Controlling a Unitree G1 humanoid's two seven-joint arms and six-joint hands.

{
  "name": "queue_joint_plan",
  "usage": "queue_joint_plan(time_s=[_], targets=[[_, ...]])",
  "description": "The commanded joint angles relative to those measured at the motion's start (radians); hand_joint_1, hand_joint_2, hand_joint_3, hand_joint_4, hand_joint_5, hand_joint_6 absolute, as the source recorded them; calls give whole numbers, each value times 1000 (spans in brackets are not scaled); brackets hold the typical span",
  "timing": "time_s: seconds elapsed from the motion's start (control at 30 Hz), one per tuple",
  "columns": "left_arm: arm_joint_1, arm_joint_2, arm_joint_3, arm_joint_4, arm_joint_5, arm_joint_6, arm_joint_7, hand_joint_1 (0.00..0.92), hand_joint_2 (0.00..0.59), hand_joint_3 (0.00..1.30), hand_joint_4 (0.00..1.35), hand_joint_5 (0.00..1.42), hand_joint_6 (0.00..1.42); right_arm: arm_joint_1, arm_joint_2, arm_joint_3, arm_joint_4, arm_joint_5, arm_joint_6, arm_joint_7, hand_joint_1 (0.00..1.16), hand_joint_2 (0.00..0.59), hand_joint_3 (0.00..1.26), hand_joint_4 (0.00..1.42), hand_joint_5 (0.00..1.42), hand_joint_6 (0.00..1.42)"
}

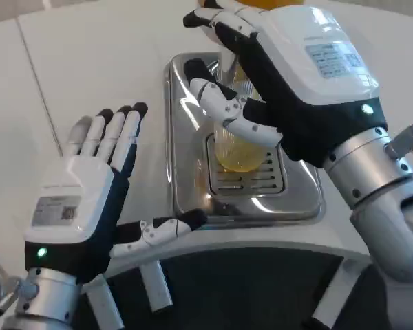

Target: Grasp the cup under the faucet to collect the drink, then remove the cup.

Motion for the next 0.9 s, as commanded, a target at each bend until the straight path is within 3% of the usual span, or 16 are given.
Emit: queue_joint_plan(time_s=[0.03, 0.63, 0.8, 0.9], targets=[[-9, -17, -23, 18, 1, 8, 4, 0, 80, 0, 0, 2, 11, 15, 6, 17, -14, -4, -15, 32, 0, 514, 240, 129, 193, 212], [-64, -46, -58, 58, -4, 19, 5, 0, 84, 0, 0, 10, 25, 25, 38, -1, -30, -25, 4, 53, 0, 523, 233, 121, 184, 210], [-71, -42, -63, 67, -7, 12, 3, 0, 84, 0, 0, 13, 26, 67, 84, -37, -62, -7, 64, 48, 0, 533, 212, 80, 118, 145], [-74, -39, -69, 72, -8, 10, 2, 0, 84, 0, 0, 14, 27, 111, 148, -72, -96, 11, 132, 34, 18, 551, 198, 57, 77, 99]])
